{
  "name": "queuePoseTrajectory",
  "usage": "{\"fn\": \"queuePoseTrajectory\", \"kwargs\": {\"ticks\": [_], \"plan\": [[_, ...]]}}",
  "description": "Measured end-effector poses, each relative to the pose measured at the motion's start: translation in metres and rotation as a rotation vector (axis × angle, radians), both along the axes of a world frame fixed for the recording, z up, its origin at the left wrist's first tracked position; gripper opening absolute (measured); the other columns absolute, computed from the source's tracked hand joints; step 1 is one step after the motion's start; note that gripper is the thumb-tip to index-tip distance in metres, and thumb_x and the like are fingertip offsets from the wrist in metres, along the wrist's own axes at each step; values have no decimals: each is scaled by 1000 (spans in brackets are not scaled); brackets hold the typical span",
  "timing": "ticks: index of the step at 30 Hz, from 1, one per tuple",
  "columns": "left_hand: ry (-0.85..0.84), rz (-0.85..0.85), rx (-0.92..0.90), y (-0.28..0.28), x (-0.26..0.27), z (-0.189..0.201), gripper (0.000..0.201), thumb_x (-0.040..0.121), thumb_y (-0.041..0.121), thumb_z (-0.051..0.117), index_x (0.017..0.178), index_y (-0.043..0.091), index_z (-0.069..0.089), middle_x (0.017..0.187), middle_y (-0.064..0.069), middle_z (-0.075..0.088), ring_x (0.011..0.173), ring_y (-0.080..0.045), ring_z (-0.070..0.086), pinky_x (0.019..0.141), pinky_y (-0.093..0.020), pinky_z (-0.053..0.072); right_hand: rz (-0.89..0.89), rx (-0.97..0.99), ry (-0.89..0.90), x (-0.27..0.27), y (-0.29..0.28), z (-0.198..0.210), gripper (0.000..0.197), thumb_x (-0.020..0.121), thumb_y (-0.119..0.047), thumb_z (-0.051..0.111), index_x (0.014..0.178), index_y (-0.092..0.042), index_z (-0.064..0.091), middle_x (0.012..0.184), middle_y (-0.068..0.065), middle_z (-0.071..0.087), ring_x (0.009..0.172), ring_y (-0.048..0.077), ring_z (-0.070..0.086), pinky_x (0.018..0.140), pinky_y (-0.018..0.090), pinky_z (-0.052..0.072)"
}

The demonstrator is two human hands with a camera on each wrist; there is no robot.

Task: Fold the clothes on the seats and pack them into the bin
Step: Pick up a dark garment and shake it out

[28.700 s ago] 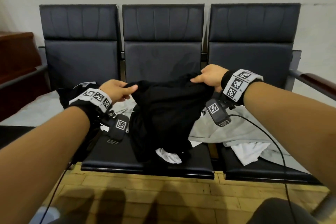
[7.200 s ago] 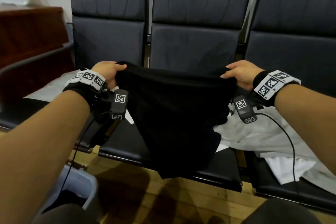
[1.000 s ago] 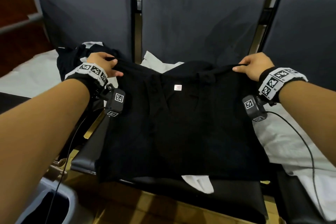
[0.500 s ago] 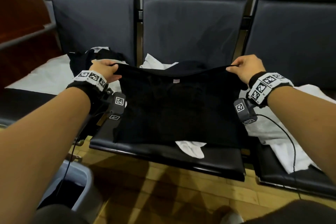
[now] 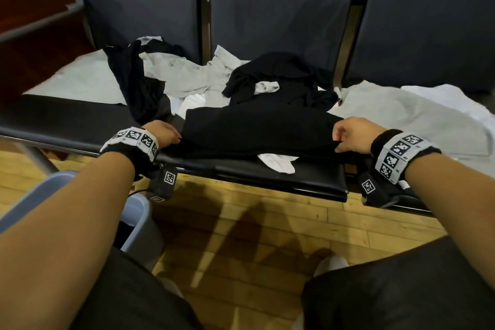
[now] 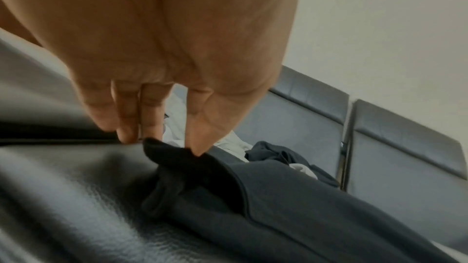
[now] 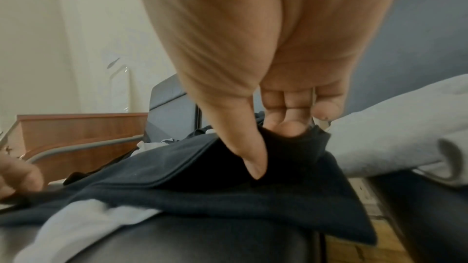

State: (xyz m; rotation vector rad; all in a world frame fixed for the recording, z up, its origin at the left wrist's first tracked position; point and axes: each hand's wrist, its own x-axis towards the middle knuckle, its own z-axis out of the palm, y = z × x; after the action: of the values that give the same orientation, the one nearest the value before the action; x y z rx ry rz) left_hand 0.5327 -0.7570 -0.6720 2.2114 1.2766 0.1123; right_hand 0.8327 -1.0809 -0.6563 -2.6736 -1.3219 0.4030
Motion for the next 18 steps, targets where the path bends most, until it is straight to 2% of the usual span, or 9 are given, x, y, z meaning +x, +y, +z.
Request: {"fn": "queuePoseTrajectory", "kwargs": {"ticks": [3,5,8,10,12,15,18], "plan": [[60,-106,80,1,3,-2,14,81,10,67,79,24,68,101,-6,69,98,-22,61,89,-27,46,21,-68,-75,-5,-1,-3,19,77,-7,73,84,-16,58,86,3,59,81,22,54,69,25,37],[45,-212,107,-6,10,0,17,80,17,70,74,31,64,96,-2,68,95,-20,62,91,-31,48,50,-75,-102,-10,2,-4,16,77,-5,70,87,-14,59,87,4,59,81,22,53,70,26,38],[67,-375,141,-24,22,-3,12,81,27,73,90,28,66,97,3,61,98,-16,60,95,-31,47,94,-96,-103,-17,10,-6,17,78,-5,69,91,-12,61,78,-4,53,81,21,53,69,26,38],[125,-491,186,-35,29,-8,27,82,32,73,108,25,65,101,5,54,98,-13,55,95,-29,45,89,-72,-86,-19,15,-8,17,77,-5,69,87,-13,59,73,-8,51,76,20,53,65,26,39],[194,-550,220,-42,35,-11,32,84,32,71,114,24,63,102,5,54,97,-12,54,92,-27,44,63,-1,-19,-20,15,-11,19,76,-2,69,82,-14,55,70,-7,51,68,18,52,58,26,39],[249,-534,245,-43,42,-11,20,84,23,71,103,19,66,94,3,62,93,-15,59,84,-23,44,36,69,55,-17,10,-16,21,76,5,64,77,-11,52,66,-4,49,61,14,48,56,23,38],[243,-508,241,-40,45,-2,10,81,19,75,84,22,65,79,10,61,89,-15,62,81,-24,46,64,7,-6,-13,3,-16,20,74,9,56,73,-11,55,68,-4,50,69,18,49,57,19,36]]}}
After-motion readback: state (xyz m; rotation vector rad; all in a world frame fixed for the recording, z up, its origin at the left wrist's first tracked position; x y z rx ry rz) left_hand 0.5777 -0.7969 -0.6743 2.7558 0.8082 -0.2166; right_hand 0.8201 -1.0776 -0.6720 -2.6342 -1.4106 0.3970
